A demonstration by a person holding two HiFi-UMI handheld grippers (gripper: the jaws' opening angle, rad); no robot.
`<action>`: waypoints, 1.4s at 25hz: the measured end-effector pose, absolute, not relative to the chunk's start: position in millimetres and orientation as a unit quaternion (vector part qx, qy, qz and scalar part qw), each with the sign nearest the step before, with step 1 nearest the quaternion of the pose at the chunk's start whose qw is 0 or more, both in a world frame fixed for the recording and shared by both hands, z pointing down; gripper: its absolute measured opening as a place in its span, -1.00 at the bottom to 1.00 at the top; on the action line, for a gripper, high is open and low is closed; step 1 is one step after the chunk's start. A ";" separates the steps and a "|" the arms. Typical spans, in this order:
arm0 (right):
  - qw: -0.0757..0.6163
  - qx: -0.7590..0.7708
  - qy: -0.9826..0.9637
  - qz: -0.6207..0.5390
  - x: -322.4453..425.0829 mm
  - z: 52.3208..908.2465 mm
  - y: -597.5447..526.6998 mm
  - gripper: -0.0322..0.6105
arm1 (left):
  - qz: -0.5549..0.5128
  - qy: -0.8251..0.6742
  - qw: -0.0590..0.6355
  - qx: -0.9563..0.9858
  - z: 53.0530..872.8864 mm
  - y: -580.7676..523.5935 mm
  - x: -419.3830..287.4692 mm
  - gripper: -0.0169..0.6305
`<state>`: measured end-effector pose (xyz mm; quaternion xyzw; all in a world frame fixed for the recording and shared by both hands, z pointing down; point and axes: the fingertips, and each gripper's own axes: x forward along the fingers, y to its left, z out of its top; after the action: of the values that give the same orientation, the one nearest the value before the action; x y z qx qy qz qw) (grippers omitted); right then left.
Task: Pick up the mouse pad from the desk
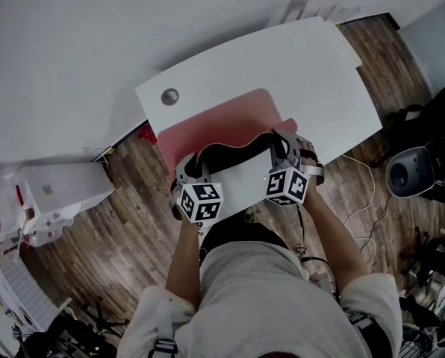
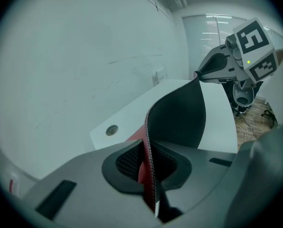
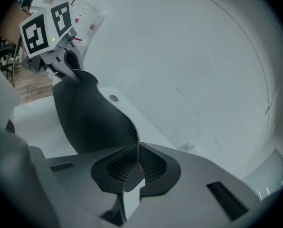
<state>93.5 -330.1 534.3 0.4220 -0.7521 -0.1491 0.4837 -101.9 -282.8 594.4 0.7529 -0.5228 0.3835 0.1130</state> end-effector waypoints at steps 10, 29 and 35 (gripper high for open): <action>0.462 0.429 -0.763 -0.145 66.5 510.9 -342.0 -0.74 | 0.345 -0.508 0.094 0.784 556.5 -317.0 -85.2 -0.86; 0.357 0.484 -0.786 -0.143 44.0 440.4 -360.6 -0.74 | 0.242 -0.543 0.096 0.798 489.6 -344.8 -92.2 -0.86; 0.309 0.491 -0.805 -0.125 43.5 425.0 -359.0 -0.74 | 0.220 -0.557 0.093 0.796 470.0 -341.5 -89.3 -0.86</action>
<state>43.5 -359.0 425.0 0.4909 -0.8048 -0.1248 0.3094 -89.3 -341.5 470.0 0.7957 -0.5567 0.2198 0.0927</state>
